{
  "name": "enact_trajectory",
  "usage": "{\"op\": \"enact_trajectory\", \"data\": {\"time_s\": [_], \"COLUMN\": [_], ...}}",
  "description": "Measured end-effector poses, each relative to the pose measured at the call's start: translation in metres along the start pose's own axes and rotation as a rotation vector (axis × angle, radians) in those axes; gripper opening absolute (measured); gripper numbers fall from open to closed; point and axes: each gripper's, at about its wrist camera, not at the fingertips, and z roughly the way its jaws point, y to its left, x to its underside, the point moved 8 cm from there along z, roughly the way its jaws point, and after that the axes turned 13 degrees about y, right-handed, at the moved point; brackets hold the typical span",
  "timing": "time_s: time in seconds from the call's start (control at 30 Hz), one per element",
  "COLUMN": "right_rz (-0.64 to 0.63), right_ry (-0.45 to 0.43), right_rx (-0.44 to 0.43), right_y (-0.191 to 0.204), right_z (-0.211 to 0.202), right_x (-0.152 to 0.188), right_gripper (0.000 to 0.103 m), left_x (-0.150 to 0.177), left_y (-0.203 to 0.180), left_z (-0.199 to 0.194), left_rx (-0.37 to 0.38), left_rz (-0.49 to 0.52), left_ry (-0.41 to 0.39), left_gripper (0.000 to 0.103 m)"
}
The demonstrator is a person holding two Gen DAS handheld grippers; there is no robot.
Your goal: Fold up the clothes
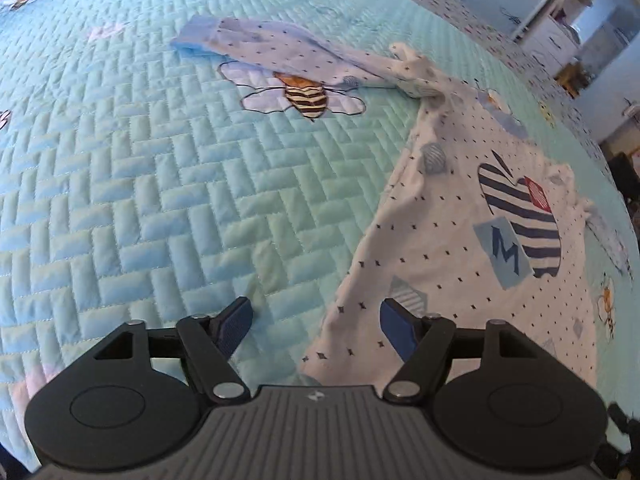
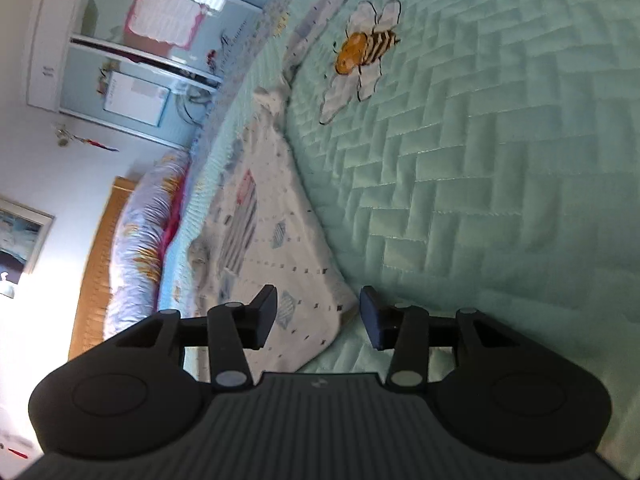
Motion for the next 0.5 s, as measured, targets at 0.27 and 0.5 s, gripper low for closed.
{"op": "enact_trajectory", "data": {"time_s": [0.27, 0.5], "right_rz": [-0.049, -0.021], "right_ry": [0.091, 0.095], "right_rx": [-0.026, 0.022], "right_y": [0.011, -0.001], "right_z": [0.032, 0.035], "right_x": [-0.010, -0.008], "right_gripper": [0.047, 0.006], "left_x": [0.003, 0.004], "left_y": [-0.021, -0.018], "left_z": [0.008, 0.009], "left_rx": [0.070, 0.050], "left_rz": [0.109, 0.091], "left_ry": [0.048, 0.062], "left_gripper": [0.052, 0.010]}}
